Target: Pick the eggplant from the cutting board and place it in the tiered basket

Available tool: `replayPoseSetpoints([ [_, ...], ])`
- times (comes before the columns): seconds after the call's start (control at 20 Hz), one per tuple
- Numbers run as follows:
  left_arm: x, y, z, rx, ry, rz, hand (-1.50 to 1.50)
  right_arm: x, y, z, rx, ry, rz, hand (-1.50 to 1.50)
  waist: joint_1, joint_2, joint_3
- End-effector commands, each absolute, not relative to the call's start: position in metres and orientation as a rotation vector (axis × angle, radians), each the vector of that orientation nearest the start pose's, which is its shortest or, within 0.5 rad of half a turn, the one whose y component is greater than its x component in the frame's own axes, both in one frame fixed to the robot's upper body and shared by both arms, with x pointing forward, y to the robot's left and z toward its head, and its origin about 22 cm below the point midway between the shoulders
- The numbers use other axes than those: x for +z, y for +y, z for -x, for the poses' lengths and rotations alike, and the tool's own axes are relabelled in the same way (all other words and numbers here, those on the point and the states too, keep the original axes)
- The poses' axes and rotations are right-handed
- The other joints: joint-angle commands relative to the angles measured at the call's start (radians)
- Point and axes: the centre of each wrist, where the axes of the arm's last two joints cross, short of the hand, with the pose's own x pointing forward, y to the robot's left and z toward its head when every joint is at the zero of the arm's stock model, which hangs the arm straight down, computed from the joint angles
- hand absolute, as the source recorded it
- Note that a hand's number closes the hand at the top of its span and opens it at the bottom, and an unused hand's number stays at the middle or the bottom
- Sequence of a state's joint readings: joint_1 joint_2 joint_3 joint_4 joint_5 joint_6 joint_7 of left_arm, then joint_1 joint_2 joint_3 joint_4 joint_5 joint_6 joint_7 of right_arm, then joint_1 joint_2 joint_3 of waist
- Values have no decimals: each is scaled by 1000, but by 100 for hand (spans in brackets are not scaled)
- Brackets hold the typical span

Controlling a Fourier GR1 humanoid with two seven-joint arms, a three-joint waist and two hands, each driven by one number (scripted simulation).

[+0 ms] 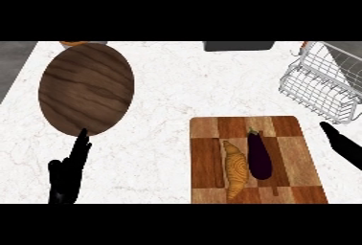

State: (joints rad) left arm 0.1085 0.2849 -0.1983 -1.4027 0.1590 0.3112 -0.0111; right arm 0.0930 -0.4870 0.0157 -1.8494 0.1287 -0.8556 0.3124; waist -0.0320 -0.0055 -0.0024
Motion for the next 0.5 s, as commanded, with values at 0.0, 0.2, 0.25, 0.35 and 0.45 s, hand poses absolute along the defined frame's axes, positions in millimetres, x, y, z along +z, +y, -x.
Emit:
replayPoseSetpoints([
  [0.0, -60, 253, -200, -5, -1287, -256, 0, 93, -299, -183, -233, -1451, 934, -150, 8, 1, -3],
  [0.2, -50, 252, -213, -15, -1302, -274, 0, 86, -293, -176, 21, -1179, 847, -150, 24, 8, -7],
  [0.25, -55, 253, -211, -28, -1301, -273, 0, 100, -297, -183, 68, -1149, 879, -150, 34, 10, -8],
  [0.35, -54, 250, -209, -40, -1308, -244, 0, 111, -296, -178, 181, -1051, 913, -150, 38, 8, -8],
  [0.45, -53, 242, -217, -42, -1299, -253, 0, 120, -288, -182, 269, -973, 949, -150, 52, 14, -9],
])
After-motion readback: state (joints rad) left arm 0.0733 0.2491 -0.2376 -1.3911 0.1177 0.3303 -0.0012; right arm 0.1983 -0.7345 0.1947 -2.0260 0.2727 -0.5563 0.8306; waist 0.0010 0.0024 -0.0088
